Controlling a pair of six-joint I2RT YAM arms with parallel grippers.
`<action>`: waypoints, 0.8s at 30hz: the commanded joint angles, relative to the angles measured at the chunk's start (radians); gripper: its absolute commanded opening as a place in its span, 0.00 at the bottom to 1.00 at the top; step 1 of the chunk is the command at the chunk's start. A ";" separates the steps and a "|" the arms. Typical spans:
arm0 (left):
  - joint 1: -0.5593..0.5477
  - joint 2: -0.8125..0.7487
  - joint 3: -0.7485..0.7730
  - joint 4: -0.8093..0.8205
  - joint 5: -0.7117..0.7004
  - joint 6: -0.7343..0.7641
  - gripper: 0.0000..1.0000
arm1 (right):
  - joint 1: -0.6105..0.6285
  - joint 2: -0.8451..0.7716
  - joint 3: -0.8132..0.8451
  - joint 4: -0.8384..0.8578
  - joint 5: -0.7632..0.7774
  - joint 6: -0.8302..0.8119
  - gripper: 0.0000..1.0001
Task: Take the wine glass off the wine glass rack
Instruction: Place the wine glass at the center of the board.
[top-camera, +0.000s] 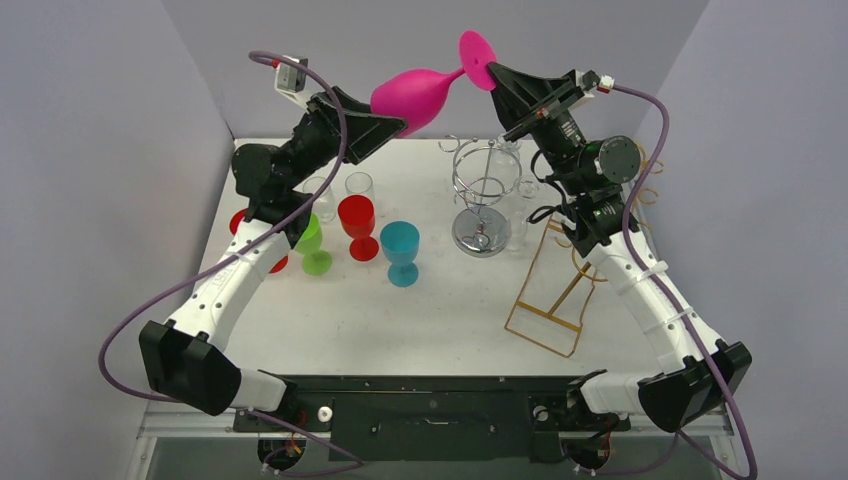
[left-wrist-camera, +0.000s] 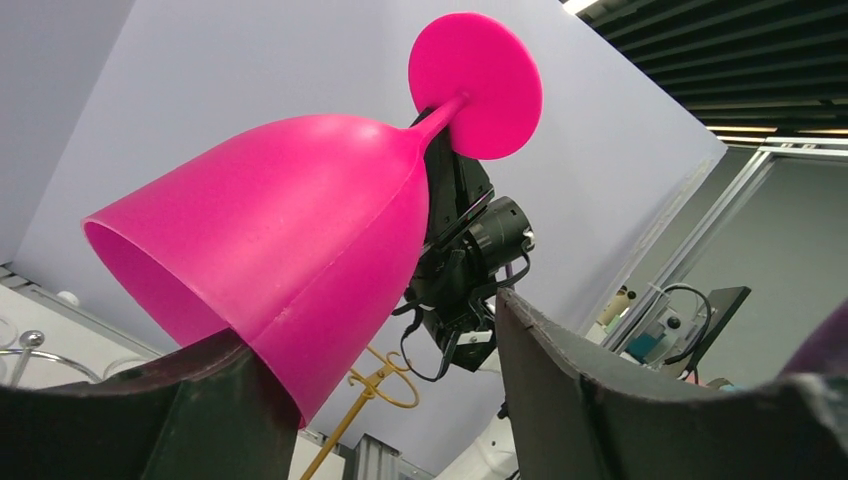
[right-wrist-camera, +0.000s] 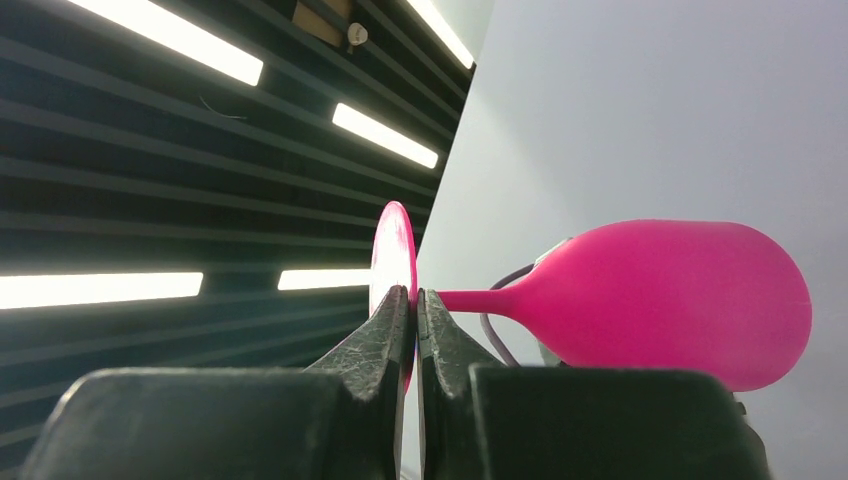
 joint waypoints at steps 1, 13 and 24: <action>-0.024 -0.012 0.056 0.083 -0.006 -0.004 0.53 | -0.012 -0.027 -0.027 0.043 -0.018 -0.008 0.00; -0.045 -0.021 0.063 0.055 -0.017 0.019 0.33 | -0.020 -0.044 -0.073 0.059 -0.017 -0.006 0.00; -0.047 -0.041 0.051 0.049 -0.023 0.028 0.17 | -0.031 -0.056 -0.097 0.058 -0.013 -0.018 0.00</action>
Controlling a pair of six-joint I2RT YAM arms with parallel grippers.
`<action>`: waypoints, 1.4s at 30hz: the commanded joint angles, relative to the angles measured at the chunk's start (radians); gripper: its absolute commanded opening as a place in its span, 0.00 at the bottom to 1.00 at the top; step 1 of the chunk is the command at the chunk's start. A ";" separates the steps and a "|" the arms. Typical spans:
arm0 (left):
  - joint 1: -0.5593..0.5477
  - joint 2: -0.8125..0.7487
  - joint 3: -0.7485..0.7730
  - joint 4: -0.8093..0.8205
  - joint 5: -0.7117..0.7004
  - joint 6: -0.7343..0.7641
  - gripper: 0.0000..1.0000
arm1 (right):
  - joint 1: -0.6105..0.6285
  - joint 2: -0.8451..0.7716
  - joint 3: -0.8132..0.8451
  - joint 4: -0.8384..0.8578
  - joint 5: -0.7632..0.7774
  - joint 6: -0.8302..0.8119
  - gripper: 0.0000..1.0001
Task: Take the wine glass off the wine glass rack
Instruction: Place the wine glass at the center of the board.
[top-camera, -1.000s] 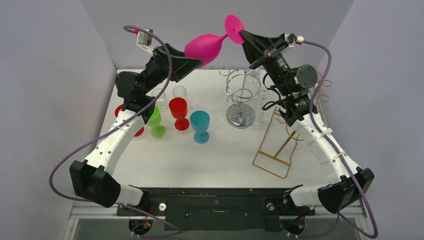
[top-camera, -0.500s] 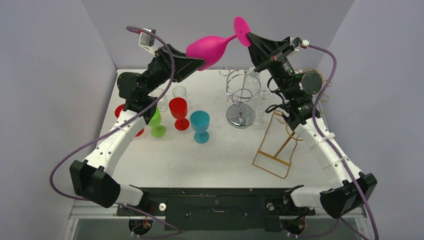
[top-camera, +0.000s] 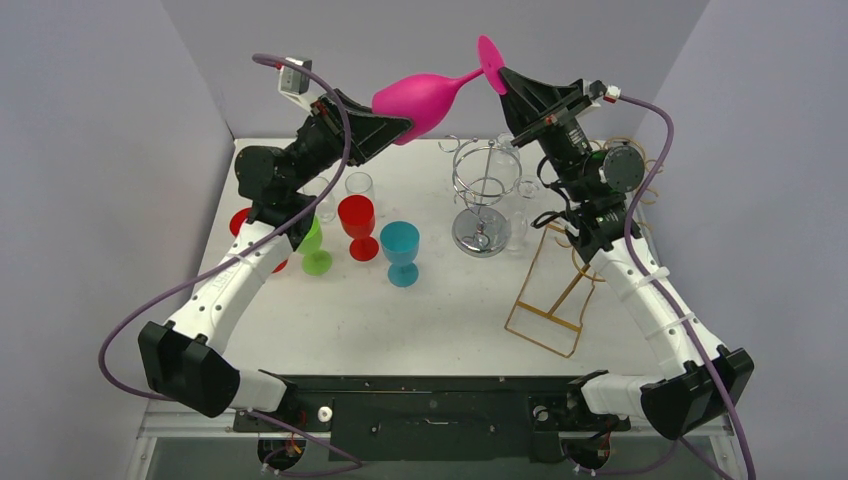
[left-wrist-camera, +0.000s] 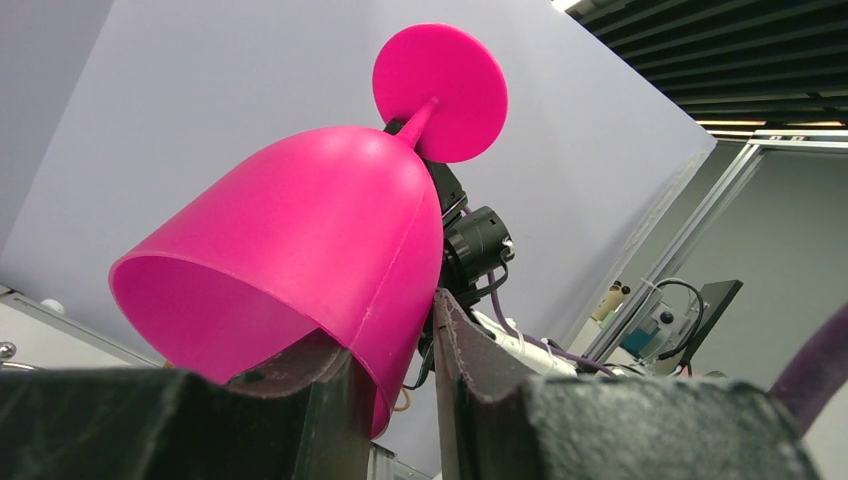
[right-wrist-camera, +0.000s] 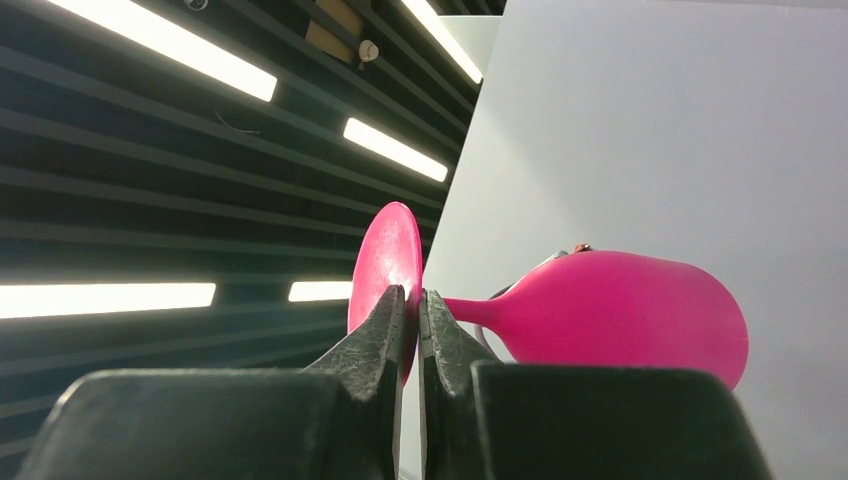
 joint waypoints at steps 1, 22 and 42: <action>-0.012 -0.038 0.051 0.048 -0.009 0.013 0.16 | -0.003 -0.021 -0.022 -0.004 -0.015 -0.058 0.00; -0.013 -0.186 0.083 -0.255 -0.095 0.189 0.00 | -0.071 -0.107 -0.003 -0.243 0.000 -0.307 0.43; -0.066 -0.437 0.201 -1.437 -0.546 0.560 0.00 | -0.175 -0.065 0.378 -0.868 -0.058 -0.889 0.78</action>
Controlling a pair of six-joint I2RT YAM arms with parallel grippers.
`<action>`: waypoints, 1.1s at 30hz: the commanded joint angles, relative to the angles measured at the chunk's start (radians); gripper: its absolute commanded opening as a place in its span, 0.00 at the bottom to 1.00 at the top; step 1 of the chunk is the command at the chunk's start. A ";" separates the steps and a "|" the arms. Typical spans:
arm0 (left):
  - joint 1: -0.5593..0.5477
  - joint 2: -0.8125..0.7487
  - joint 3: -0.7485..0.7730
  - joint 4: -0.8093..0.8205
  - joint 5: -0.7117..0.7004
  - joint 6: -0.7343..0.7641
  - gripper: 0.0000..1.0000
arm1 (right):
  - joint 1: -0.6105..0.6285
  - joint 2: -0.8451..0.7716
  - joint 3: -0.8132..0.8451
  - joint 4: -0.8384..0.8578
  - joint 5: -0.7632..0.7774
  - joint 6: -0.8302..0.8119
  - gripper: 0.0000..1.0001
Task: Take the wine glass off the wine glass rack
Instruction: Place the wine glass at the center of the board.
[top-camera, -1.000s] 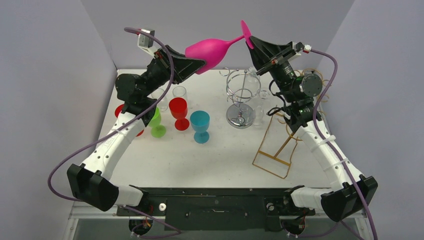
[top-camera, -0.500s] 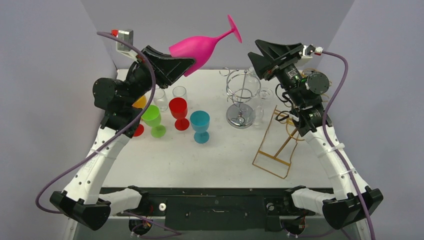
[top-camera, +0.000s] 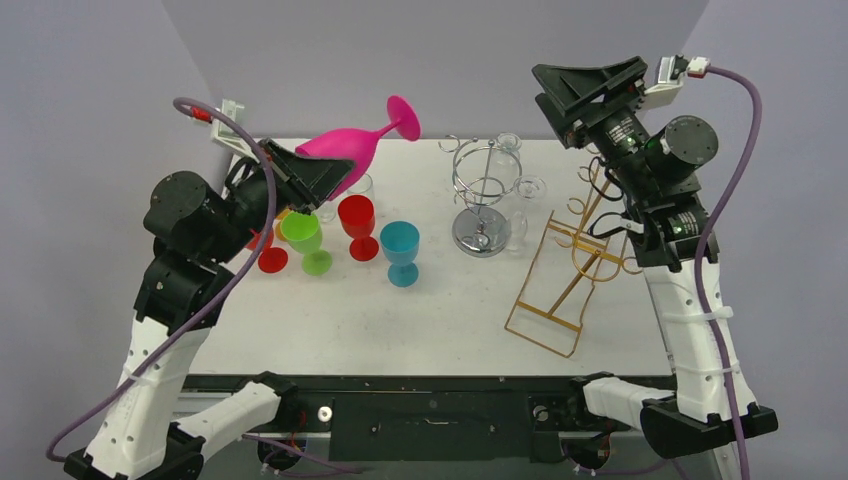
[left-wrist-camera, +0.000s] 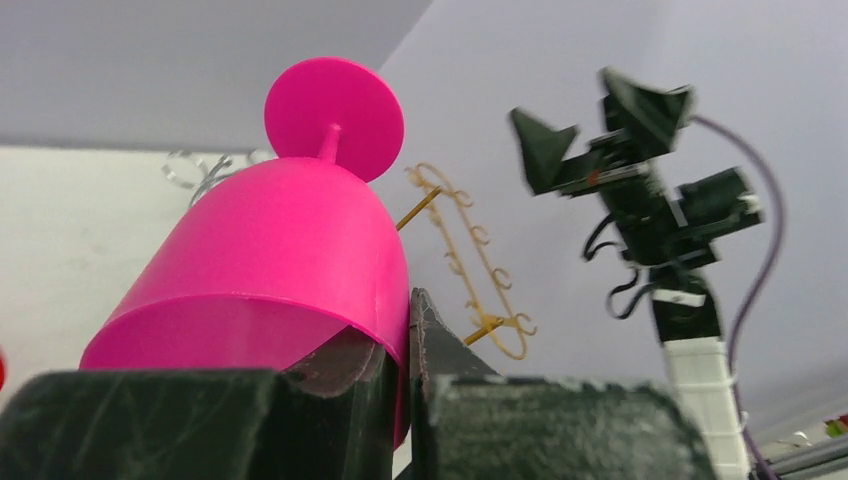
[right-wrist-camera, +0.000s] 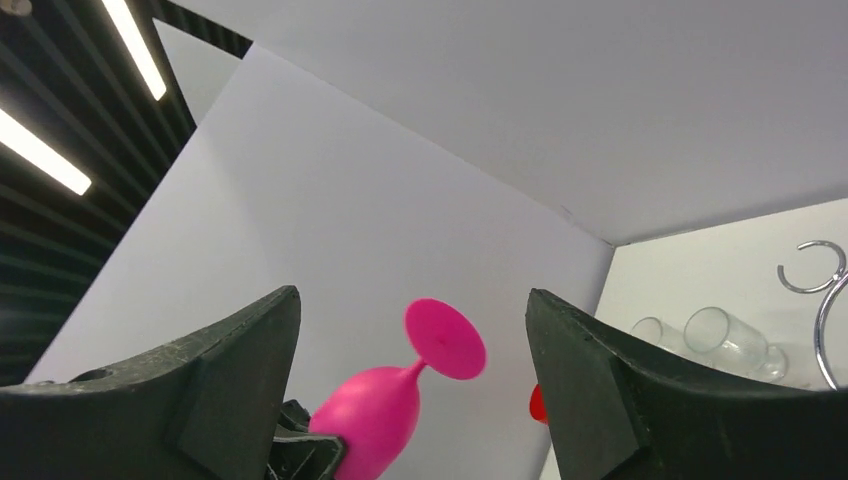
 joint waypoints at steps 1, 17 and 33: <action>-0.032 -0.041 0.050 -0.367 -0.171 0.102 0.00 | -0.009 0.066 0.199 -0.238 -0.046 -0.273 0.79; -0.067 -0.105 0.023 -0.899 -0.344 0.157 0.00 | -0.029 0.133 0.330 -0.444 0.055 -0.492 0.81; -0.092 -0.082 -0.133 -1.020 -0.388 0.221 0.00 | -0.091 0.116 0.328 -0.499 0.067 -0.532 0.81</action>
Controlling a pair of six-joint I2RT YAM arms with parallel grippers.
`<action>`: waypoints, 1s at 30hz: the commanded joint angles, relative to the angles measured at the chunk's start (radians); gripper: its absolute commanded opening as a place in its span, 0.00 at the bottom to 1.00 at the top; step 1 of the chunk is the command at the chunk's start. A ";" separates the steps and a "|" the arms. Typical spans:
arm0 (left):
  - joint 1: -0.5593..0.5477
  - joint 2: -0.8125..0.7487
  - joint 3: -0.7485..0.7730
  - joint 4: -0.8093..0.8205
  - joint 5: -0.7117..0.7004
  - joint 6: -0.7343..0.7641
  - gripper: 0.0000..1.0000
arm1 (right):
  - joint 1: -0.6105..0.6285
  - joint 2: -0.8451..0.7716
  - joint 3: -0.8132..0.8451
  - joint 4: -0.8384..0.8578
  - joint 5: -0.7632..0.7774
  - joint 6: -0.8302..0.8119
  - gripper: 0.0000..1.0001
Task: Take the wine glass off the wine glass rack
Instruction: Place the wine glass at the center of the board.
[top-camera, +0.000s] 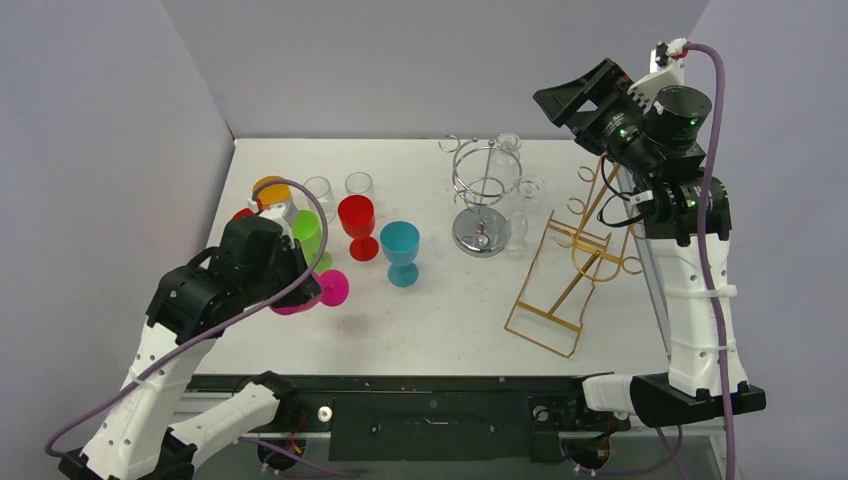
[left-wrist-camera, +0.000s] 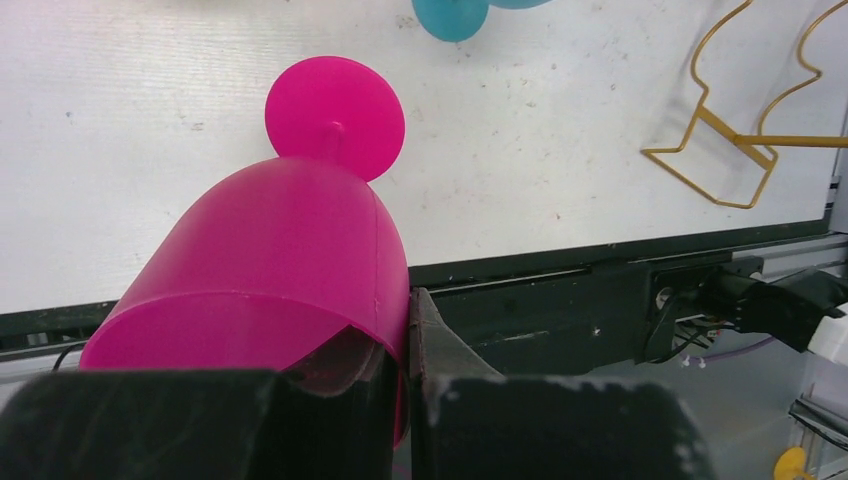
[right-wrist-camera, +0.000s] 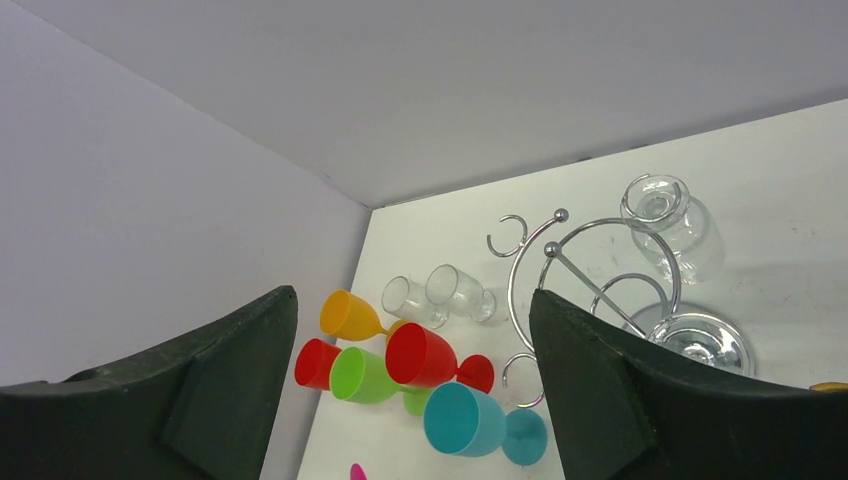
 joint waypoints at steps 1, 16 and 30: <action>-0.020 0.014 -0.012 -0.008 -0.048 0.031 0.00 | -0.015 -0.025 0.039 0.003 0.018 -0.028 0.81; -0.177 0.216 -0.038 0.077 -0.205 0.007 0.00 | -0.079 -0.051 0.027 -0.046 0.003 -0.048 0.81; -0.097 0.448 -0.136 0.312 -0.133 0.110 0.00 | -0.158 -0.076 0.009 -0.062 -0.044 -0.034 0.81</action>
